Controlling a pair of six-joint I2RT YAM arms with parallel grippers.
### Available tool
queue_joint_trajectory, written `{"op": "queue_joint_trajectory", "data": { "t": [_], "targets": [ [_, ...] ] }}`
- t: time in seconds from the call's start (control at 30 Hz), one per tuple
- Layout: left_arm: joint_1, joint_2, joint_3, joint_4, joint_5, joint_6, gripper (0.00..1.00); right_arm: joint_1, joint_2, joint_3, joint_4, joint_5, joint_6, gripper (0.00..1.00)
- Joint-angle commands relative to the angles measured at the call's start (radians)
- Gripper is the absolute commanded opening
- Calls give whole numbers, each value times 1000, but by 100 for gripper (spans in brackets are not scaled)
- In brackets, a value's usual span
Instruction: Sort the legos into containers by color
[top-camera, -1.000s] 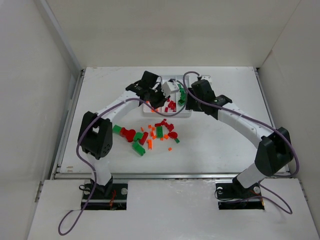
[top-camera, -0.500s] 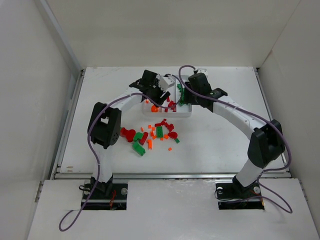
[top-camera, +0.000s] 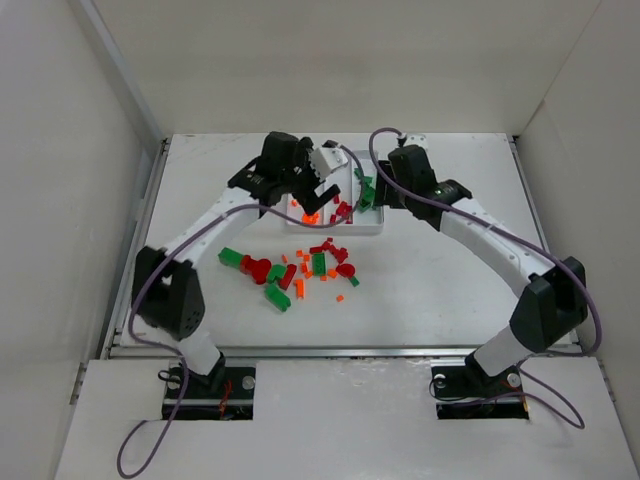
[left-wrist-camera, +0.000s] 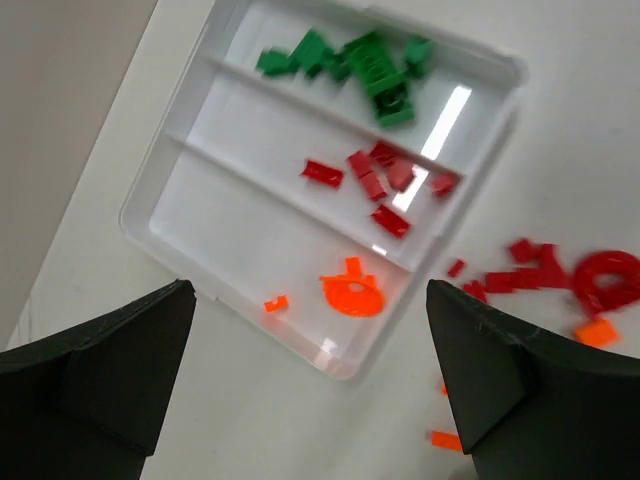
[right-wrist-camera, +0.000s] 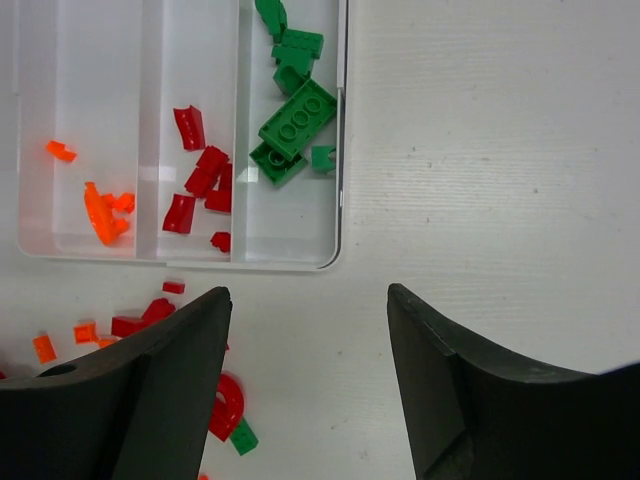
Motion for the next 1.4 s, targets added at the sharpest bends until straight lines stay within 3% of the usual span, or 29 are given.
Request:
{"op": "queue_joint_trajectory", "data": {
  "t": [0.0, 0.07, 0.17, 0.2, 0.33, 0.37, 0.63, 0.83, 1.07, 1.23, 1.37],
  "targets": [
    [-31, -176, -110, -93, 278, 95, 100, 14, -96, -33, 4, 51, 0, 70],
    [-49, -190, -183, -104, 336, 74, 100, 26, -119, -58, -5, 63, 0, 70],
    [-134, -75, -111, -357, 405, 358, 94, 50, -156, -70, -39, 104, 18, 70],
    [-192, -34, -76, -557, 390, 570, 92, 63, -178, -89, -50, 114, 18, 70],
    [-304, 118, 33, -782, 154, 733, 77, 74, -218, -147, -50, 114, 53, 70],
    [-321, 118, 33, -782, 102, 770, 75, 74, -218, -156, -50, 114, 53, 70],
    [-434, 118, -40, -731, 97, 840, 71, 97, -287, -254, -13, 104, 107, 70],
    [-530, 165, -109, -633, 29, 804, 65, 97, -307, -277, -13, 126, 86, 70],
    [-530, 221, -111, -558, -95, 746, 54, 97, -325, -296, -2, 135, 67, 71],
    [-530, 241, -132, -533, -116, 746, 43, 97, -334, -305, 7, 135, 67, 71],
    [-539, 241, -155, -507, -138, 736, 40, 97, -343, -316, 7, 144, 67, 71]
  ]
}}
